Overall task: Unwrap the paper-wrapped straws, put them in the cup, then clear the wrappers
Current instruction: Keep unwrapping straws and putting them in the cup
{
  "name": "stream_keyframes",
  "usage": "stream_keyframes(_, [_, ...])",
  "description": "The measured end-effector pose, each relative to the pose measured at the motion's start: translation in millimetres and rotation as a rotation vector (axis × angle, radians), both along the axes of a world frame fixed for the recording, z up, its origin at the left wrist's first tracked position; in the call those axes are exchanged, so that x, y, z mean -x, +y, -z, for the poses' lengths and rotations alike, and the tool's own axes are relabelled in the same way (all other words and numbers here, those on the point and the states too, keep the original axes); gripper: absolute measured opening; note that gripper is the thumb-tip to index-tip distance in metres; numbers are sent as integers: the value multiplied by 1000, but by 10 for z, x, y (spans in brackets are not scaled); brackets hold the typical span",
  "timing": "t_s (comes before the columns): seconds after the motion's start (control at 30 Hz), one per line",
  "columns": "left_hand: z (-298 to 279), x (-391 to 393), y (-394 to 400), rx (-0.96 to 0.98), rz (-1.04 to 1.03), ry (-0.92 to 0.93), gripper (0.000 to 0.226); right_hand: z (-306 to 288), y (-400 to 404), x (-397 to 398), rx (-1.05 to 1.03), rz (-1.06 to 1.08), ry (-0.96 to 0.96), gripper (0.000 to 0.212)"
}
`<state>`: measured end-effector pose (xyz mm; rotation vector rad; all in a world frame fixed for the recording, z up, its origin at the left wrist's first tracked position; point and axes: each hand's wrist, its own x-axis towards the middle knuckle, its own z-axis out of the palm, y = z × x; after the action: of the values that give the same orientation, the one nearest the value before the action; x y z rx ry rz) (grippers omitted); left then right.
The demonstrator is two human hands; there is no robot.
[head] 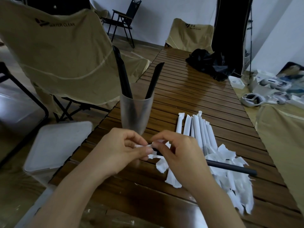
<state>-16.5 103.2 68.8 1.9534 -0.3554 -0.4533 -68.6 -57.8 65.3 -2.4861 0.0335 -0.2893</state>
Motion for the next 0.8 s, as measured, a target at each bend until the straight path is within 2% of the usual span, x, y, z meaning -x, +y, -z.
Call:
stream_keyframes(0.3, [-54,59,-112,22,-5,-75,24,38,12,17,-53,203,-29,15])
stream_keyframes(0.4, [-51,64,-125,-6,23,-94,35,26,20,8,-43,238,-9,12])
stream_keyframes(0.53, [-58,64,-122,11,34,-4,57,-41,4,31,65,167,3,13])
stream_keyframes(0.67, [-66,80,-135,52,27,37,38,-49,35,33,144,107,-33,16])
stream_keyframes(0.8, [-64,65,-143,45,-6,0,28,-30,47,21,98,140,-22,14])
